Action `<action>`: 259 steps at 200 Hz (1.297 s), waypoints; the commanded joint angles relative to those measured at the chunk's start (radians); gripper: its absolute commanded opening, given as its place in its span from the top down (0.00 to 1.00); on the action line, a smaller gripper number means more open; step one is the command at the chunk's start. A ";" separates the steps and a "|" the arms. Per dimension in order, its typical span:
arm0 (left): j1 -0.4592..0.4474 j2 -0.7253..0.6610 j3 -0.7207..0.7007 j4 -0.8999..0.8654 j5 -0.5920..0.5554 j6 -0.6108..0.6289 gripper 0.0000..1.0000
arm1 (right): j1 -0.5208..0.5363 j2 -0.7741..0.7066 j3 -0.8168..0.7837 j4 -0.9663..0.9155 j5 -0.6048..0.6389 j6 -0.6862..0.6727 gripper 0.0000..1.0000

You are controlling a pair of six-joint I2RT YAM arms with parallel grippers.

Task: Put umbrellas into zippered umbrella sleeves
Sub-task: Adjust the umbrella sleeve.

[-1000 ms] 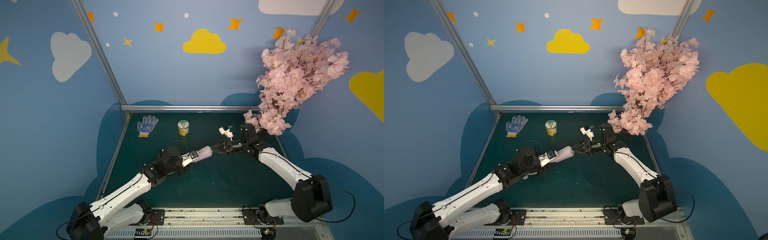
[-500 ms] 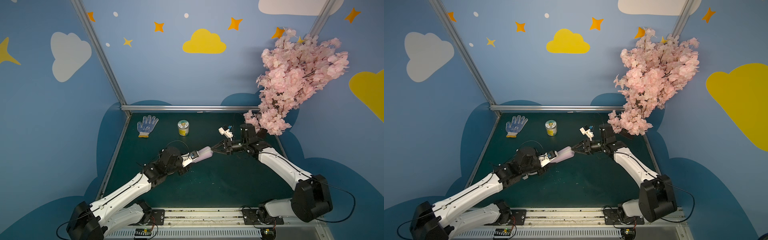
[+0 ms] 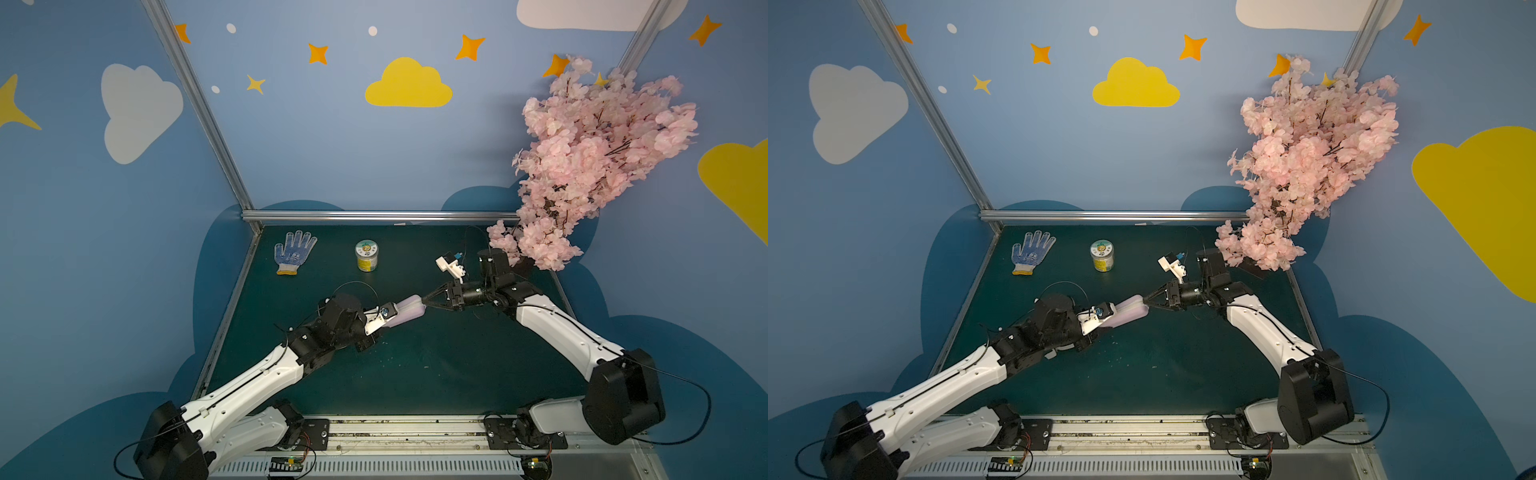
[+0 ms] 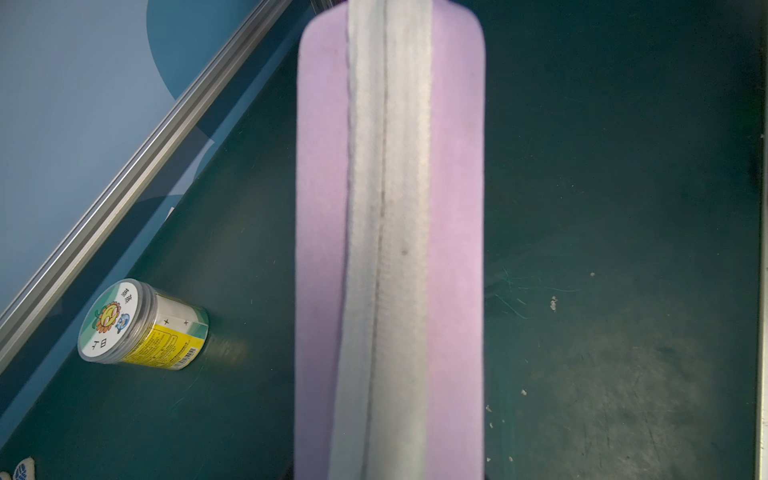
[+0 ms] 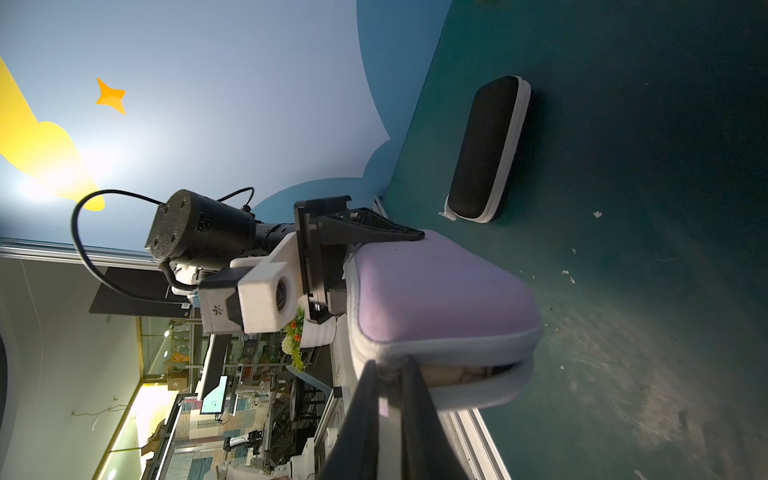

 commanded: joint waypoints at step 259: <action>0.238 0.064 -0.013 0.428 0.602 -0.822 0.97 | -0.049 -0.075 -0.087 0.182 0.073 0.093 0.20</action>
